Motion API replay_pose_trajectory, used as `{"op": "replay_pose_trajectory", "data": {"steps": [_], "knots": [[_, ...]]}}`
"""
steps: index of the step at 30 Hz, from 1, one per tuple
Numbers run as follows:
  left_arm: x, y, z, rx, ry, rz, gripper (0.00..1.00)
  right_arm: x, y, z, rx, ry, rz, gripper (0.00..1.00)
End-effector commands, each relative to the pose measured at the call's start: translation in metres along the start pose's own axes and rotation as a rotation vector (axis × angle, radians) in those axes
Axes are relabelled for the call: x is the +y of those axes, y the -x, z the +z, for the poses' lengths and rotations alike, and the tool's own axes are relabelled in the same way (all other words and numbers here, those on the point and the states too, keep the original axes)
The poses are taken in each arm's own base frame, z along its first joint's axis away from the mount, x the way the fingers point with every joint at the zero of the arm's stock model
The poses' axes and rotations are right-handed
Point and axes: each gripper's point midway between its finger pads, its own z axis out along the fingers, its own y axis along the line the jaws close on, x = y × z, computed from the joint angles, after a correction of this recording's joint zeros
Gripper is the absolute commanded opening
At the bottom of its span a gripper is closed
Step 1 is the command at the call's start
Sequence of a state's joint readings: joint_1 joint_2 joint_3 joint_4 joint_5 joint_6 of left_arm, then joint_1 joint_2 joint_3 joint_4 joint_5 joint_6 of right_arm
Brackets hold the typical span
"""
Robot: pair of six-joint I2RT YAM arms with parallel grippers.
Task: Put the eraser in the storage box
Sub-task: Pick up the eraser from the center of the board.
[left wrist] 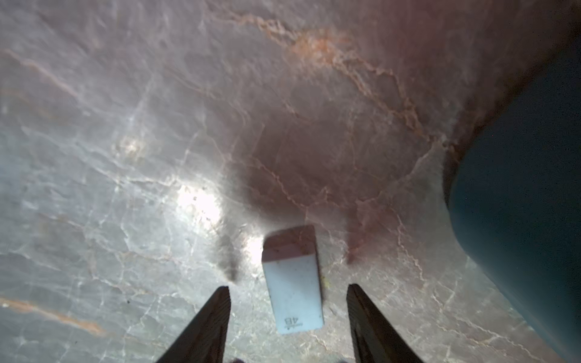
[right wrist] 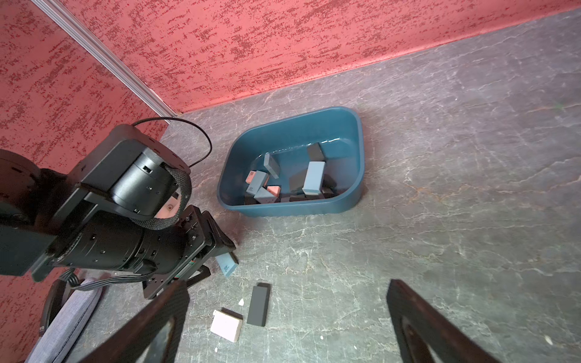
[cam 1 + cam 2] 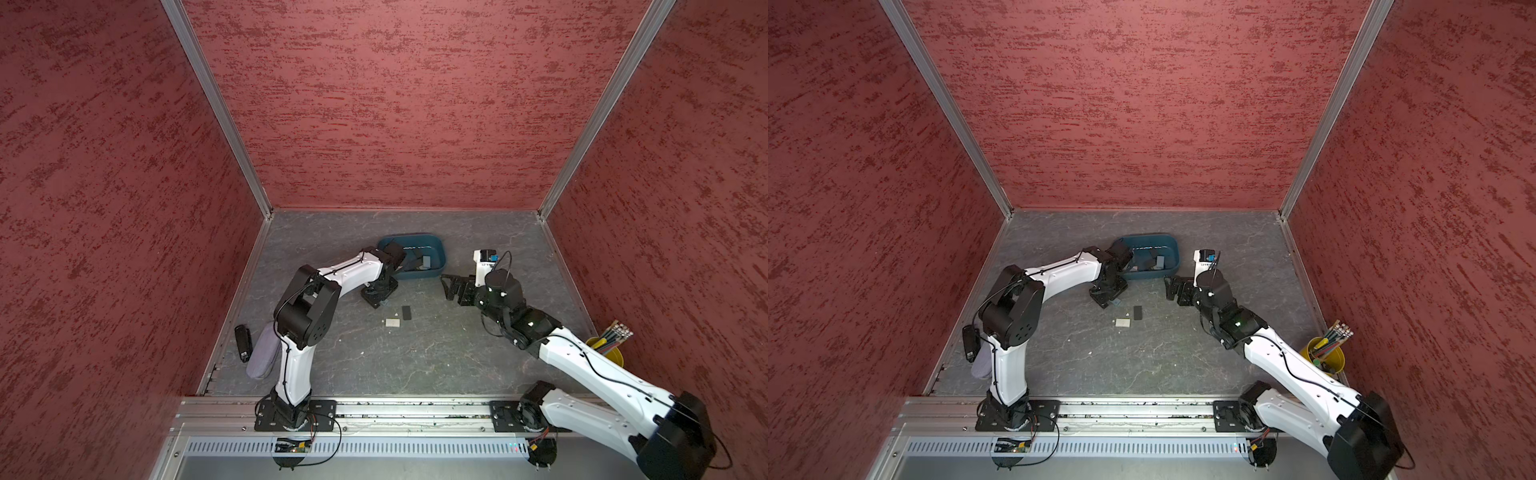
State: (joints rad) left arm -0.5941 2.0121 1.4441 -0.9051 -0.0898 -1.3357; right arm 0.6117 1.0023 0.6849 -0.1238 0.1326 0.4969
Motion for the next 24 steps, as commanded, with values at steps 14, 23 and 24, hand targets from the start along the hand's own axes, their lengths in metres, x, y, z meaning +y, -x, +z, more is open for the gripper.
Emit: {"op": "replay_pose_trajectory", "data": {"steps": [14,23,24], "knots": [[-0.004,-0.002,0.014,-0.012,0.039,0.005,0.45,0.002,-0.013,0.001,0.022,0.038,0.012,0.99],[0.004,-0.005,0.018,0.0,0.03,0.025,0.37,0.002,-0.019,0.002,0.037,0.044,0.019,0.99],[0.005,-0.006,0.018,0.0,0.029,0.03,0.35,0.002,-0.02,0.002,0.041,0.045,0.019,0.99]]}}
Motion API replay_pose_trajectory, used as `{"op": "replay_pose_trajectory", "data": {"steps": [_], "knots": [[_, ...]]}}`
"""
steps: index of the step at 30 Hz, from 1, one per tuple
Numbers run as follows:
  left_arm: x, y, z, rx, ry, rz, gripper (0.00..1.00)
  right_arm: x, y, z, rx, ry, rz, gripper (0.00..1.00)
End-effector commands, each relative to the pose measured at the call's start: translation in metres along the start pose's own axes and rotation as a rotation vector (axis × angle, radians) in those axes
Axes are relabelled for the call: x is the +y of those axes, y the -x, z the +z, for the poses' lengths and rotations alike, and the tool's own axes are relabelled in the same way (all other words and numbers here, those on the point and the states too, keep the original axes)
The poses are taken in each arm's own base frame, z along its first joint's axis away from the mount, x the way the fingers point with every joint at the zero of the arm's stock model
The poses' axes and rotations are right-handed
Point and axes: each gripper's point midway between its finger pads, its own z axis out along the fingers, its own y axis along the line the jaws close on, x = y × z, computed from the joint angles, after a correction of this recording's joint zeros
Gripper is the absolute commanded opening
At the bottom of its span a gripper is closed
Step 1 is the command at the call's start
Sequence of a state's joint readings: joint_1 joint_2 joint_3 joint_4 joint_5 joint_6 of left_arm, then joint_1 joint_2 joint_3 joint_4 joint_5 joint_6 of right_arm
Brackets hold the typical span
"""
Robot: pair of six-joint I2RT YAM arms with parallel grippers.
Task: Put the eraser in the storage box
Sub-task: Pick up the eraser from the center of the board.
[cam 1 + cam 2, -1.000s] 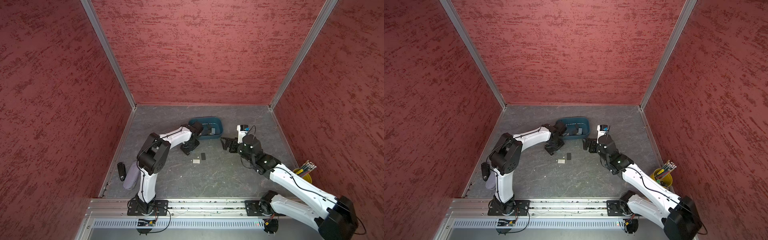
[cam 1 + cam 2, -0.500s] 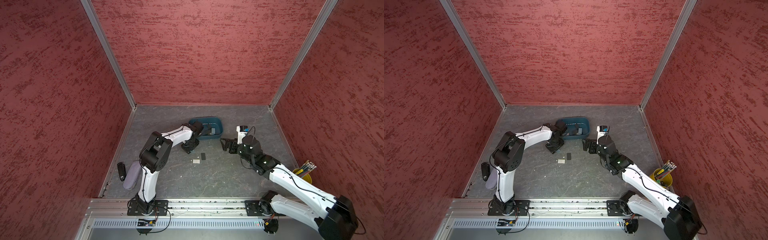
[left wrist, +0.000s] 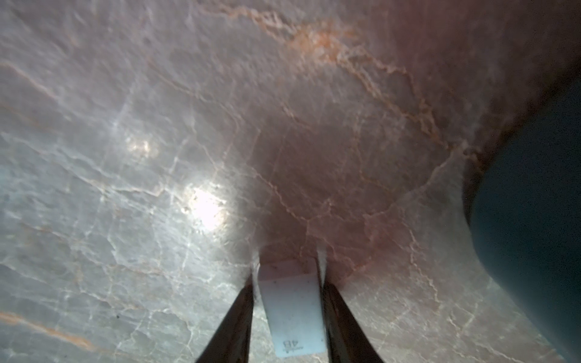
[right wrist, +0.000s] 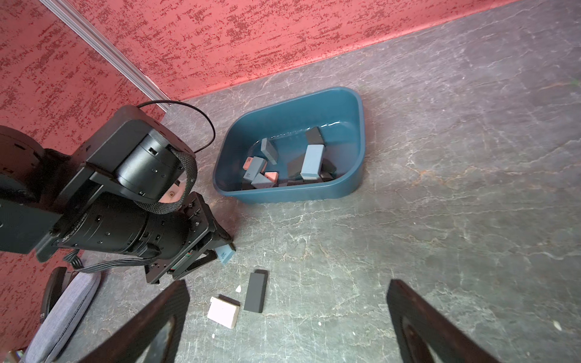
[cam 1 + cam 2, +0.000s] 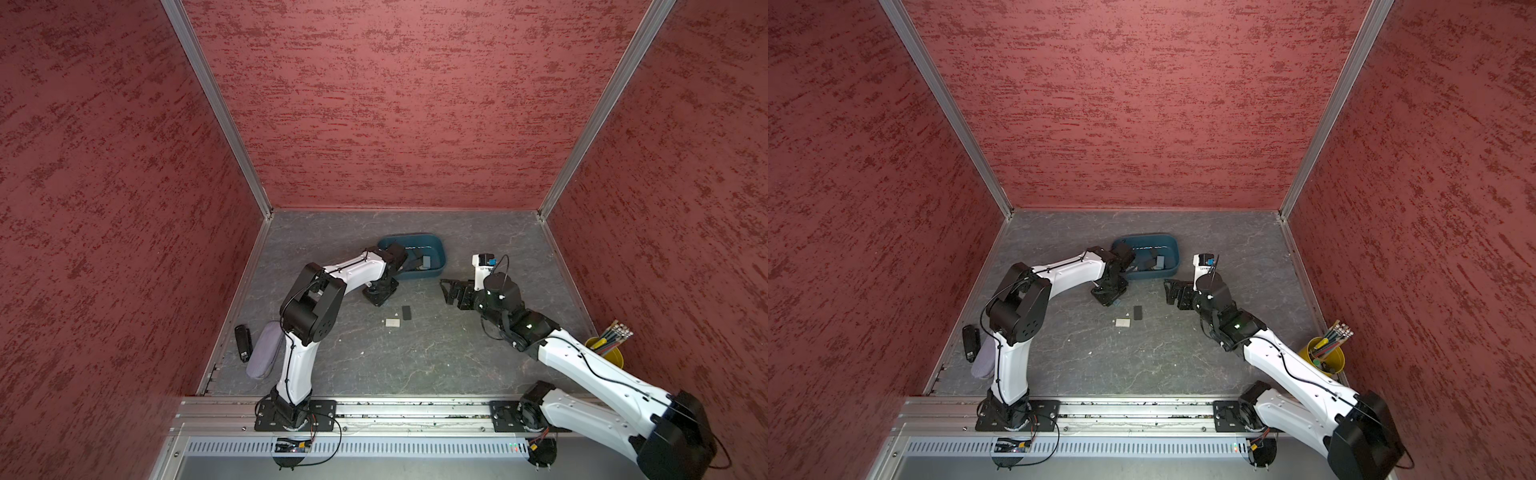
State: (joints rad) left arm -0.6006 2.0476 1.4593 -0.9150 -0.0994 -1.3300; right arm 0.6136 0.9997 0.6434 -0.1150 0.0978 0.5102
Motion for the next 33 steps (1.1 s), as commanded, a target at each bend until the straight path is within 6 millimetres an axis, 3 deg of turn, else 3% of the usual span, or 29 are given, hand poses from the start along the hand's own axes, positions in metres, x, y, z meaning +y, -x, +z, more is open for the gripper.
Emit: {"op": "replay_pose_trajectory", "data": {"steps": [1,12,33], "knots": [[0.005,-0.004,0.009,0.004,-0.001,0.022,0.34,0.005,-0.003,0.0,-0.001,0.03,0.012,0.99],[0.022,-0.006,0.002,-0.006,-0.027,0.104,0.27,0.003,-0.015,0.005,0.023,0.035,0.026,0.99],[0.049,0.017,-0.053,-0.158,-0.055,0.292,0.25,0.003,-0.04,0.019,0.069,0.032,0.026,0.99]]}}
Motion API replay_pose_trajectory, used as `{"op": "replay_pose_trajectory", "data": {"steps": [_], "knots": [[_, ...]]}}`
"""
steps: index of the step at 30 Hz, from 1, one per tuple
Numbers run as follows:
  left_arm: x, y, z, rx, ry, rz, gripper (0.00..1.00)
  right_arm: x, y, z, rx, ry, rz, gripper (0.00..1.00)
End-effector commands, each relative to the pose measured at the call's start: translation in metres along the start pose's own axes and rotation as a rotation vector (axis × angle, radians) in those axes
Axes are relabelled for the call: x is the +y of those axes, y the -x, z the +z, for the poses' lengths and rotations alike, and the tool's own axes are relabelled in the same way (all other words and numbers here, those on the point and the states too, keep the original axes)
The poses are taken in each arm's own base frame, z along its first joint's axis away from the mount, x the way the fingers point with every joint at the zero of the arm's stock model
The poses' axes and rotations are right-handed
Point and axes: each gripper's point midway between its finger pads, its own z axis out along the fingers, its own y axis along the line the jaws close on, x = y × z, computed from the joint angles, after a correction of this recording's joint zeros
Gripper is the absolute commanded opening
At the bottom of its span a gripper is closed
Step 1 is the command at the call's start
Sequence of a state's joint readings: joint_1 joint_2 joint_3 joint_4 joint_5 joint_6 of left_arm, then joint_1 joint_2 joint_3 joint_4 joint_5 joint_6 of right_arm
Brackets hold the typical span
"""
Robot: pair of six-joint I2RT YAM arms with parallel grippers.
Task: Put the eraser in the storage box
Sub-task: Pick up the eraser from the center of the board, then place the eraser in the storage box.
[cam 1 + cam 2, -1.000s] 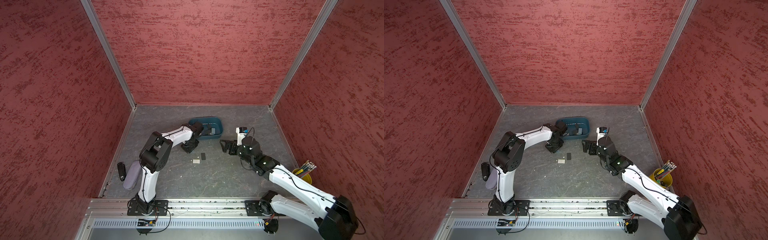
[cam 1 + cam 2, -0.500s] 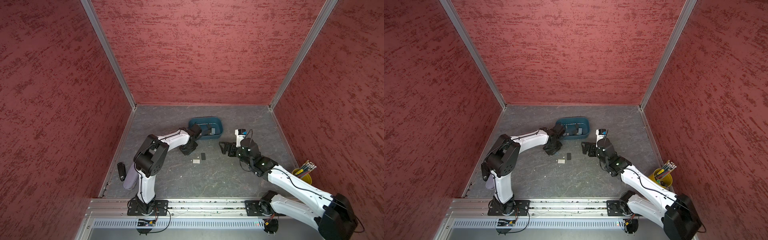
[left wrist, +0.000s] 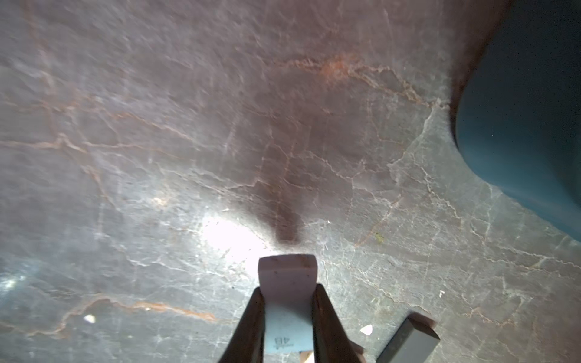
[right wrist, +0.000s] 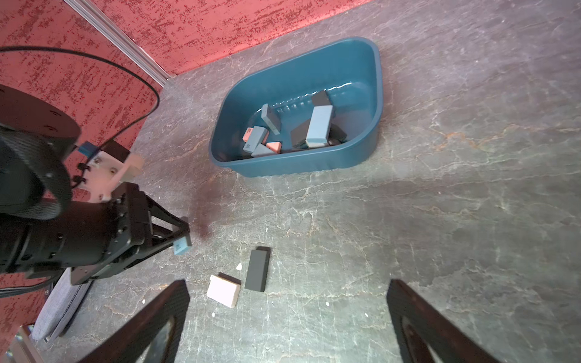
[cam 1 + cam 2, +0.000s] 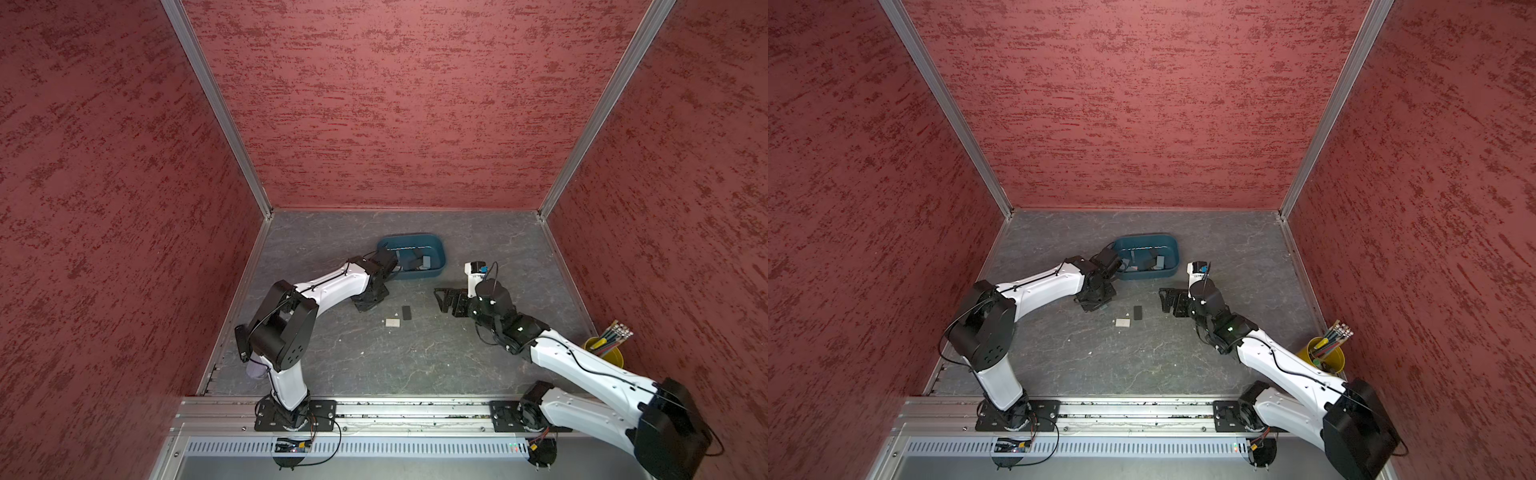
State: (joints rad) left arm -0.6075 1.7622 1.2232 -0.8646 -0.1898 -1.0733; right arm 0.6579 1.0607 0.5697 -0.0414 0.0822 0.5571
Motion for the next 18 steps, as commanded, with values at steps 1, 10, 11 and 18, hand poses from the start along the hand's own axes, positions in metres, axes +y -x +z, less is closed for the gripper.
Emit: {"op": "replay_pose_trajectory", "data": {"steps": [1,10,11,18], "knots": [[0.007,0.007,-0.014,-0.047,0.018,0.054,0.24,0.004,-0.002,0.004,-0.007,0.018,0.005,0.99],[-0.006,0.024,-0.051,-0.124,-0.037,0.12,0.25,0.004,-0.015,0.007,0.011,0.025,0.008,0.99],[-0.007,0.027,-0.054,-0.13,-0.039,0.124,0.25,0.003,-0.016,0.007,0.013,0.022,0.011,0.99],[-0.027,0.043,-0.073,-0.173,-0.066,0.174,0.25,0.003,-0.022,0.009,0.017,0.019,0.011,0.99]]}}
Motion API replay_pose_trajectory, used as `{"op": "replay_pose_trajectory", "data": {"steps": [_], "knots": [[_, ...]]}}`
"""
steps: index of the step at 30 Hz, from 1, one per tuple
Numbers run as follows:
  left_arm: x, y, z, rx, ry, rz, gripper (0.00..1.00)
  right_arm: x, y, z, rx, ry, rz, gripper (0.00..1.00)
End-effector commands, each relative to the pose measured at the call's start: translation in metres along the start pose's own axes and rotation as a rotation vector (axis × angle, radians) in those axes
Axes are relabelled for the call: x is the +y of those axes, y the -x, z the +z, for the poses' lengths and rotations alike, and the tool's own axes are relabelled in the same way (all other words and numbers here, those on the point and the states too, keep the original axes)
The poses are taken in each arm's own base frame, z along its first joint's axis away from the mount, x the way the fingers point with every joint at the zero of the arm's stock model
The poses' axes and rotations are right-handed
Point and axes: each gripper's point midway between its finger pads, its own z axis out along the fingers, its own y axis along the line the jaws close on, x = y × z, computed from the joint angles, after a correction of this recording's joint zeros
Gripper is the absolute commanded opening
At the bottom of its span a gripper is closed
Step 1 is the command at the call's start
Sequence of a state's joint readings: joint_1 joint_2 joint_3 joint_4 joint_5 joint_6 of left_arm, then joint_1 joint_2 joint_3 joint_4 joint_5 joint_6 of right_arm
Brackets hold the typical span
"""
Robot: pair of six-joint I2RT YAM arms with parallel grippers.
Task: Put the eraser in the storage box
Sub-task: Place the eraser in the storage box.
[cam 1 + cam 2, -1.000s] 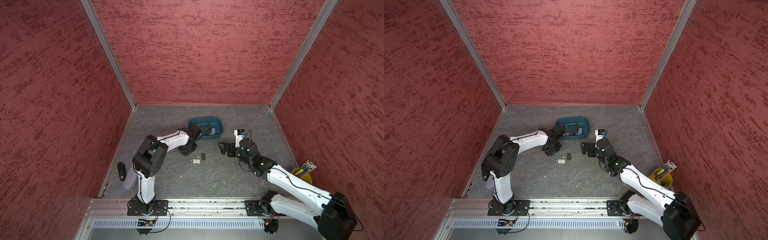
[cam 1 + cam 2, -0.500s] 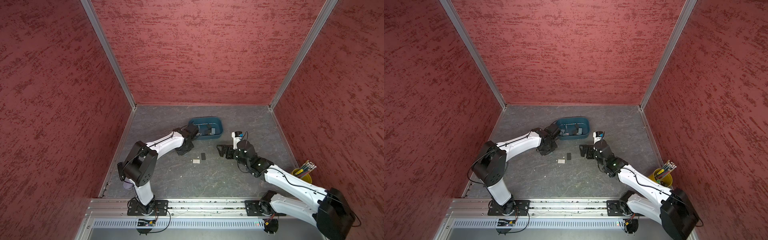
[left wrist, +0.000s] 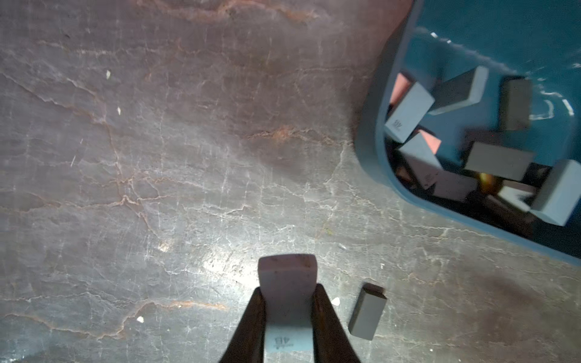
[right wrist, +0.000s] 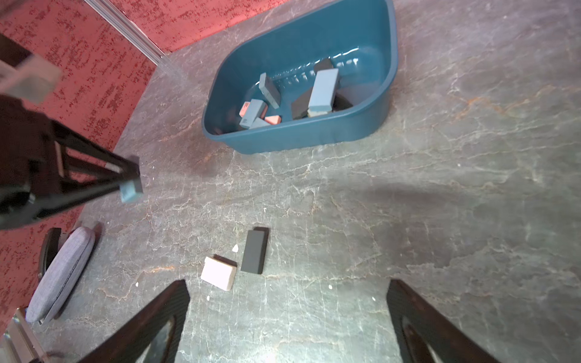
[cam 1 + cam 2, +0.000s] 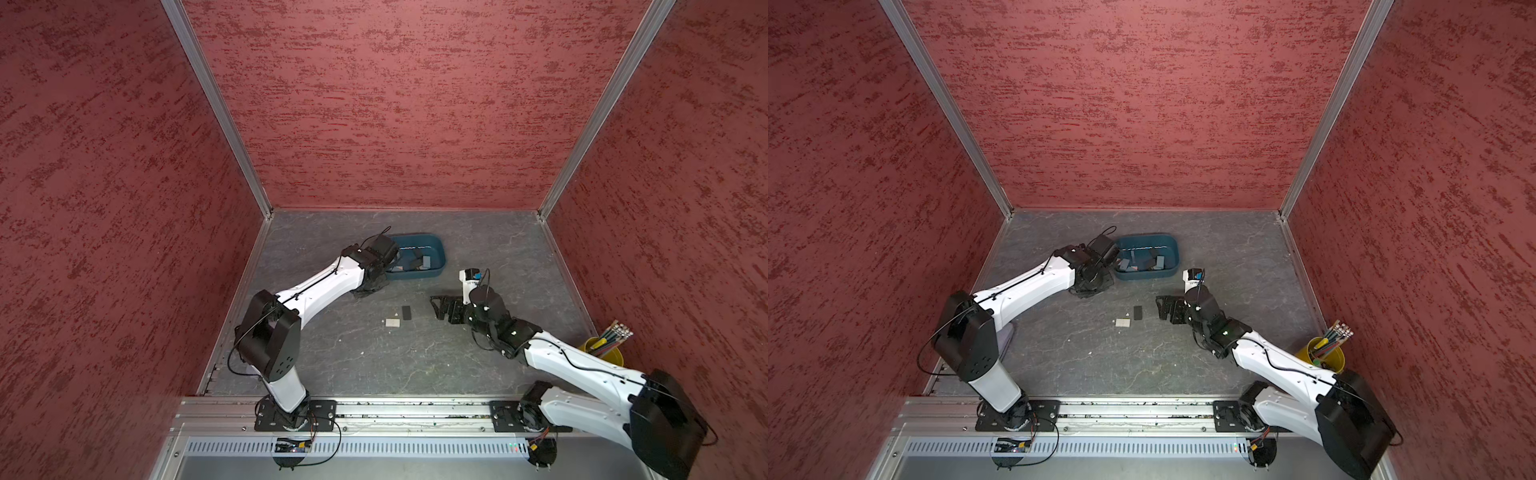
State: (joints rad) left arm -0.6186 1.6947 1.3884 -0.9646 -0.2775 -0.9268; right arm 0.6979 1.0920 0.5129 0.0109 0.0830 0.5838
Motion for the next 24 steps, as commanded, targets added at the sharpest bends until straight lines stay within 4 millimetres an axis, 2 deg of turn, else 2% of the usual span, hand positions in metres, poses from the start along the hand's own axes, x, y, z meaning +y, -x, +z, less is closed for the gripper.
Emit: {"op": "replay_pose_trajectory", "data": {"steps": [1,6,10,17,24], "knots": [[-0.008,0.013,-0.011,-0.039,0.004,0.055,0.25,0.005,0.006,0.0,-0.033,0.014,0.007,0.99],[-0.032,0.028,-0.016,-0.06,-0.029,0.098,0.25,0.008,0.001,0.001,-0.025,0.026,0.014,0.99],[-0.053,0.039,-0.011,-0.07,-0.039,0.138,0.25,0.012,-0.005,0.001,-0.016,0.037,0.016,0.99],[-0.09,0.056,0.016,-0.078,-0.029,0.219,0.25,0.016,-0.016,0.001,0.0,0.037,0.009,0.99],[-0.109,0.082,0.055,-0.083,-0.042,0.238,0.25,0.02,-0.024,-0.001,0.014,0.04,-0.002,0.99]]}}
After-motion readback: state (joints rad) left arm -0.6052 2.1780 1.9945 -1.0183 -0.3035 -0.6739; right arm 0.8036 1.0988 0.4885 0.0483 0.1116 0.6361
